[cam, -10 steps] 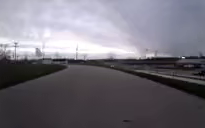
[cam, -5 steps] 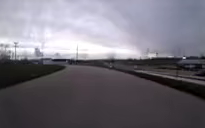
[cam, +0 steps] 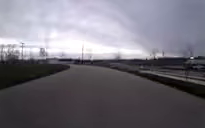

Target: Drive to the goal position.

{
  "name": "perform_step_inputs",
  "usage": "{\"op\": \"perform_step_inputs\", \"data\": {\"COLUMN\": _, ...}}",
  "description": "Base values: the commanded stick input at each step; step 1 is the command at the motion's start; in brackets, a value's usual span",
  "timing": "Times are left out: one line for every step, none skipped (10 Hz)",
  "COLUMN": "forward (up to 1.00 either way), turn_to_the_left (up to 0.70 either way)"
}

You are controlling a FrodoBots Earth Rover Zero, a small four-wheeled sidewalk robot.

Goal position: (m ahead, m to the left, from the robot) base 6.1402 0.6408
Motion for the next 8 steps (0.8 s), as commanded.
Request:
{"op": "perform_step_inputs", "data": {"forward": 1.00, "turn_to_the_left": 0.00}}
{"op": "perform_step_inputs", "data": {"forward": 1.00, "turn_to_the_left": 0.00}}
{"op": "perform_step_inputs", "data": {"forward": 1.00, "turn_to_the_left": 0.00}}
{"op": "perform_step_inputs", "data": {"forward": 1.00, "turn_to_the_left": 0.00}}
{"op": "perform_step_inputs", "data": {"forward": 1.00, "turn_to_the_left": 0.00}}
{"op": "perform_step_inputs", "data": {"forward": 1.00, "turn_to_the_left": 0.00}}
{"op": "perform_step_inputs", "data": {"forward": 1.00, "turn_to_the_left": 0.16}}
{"op": "perform_step_inputs", "data": {"forward": 1.00, "turn_to_the_left": 0.30}}
